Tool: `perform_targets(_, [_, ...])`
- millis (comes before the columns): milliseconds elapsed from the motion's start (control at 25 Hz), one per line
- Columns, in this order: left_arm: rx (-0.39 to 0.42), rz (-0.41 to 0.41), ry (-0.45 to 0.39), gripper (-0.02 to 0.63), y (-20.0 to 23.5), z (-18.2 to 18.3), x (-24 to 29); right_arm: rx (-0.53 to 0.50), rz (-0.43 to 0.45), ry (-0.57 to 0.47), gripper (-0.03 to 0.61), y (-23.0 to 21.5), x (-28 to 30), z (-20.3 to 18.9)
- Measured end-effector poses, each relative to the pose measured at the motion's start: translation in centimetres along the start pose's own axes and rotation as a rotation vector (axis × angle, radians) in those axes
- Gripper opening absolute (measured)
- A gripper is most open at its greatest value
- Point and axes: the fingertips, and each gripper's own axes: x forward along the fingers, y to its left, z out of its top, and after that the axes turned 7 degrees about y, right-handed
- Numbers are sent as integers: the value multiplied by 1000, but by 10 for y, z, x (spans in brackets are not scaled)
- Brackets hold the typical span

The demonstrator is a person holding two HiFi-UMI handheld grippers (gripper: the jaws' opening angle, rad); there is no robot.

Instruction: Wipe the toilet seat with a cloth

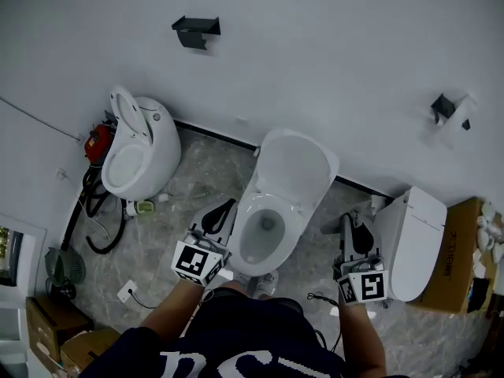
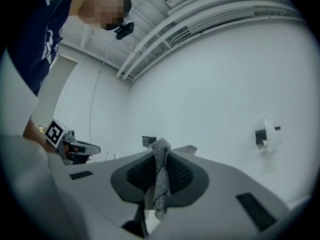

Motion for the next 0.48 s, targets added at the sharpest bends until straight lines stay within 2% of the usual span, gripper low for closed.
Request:
perform_targets(320, [-11, 27, -5, 20, -8, 27, -17, 41, 49, 11, 60, 8, -3, 16])
perform_targets(480, [6, 44, -10, 20, -16, 18, -13, 49, 68, 0, 60, 4, -2, 2])
